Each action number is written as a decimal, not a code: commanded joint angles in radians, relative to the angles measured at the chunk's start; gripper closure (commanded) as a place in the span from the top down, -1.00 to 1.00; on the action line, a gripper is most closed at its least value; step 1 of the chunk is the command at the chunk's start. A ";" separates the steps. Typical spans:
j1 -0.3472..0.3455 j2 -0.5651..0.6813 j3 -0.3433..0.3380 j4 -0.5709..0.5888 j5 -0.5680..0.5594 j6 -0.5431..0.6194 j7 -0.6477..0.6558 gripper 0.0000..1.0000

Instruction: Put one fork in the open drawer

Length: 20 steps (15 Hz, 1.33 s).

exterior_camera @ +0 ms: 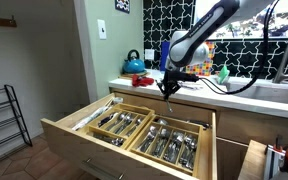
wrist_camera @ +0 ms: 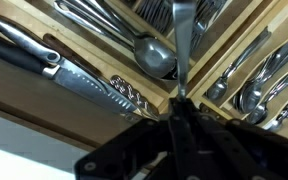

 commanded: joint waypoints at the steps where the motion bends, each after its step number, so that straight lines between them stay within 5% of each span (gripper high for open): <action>1: 0.007 -0.002 0.012 -0.060 -0.064 0.037 0.193 -0.96; 8: 0.017 0.025 0.022 -0.163 -0.172 0.095 0.587 -0.96; 20: 0.119 0.141 0.041 -0.175 -0.142 0.172 0.841 -0.96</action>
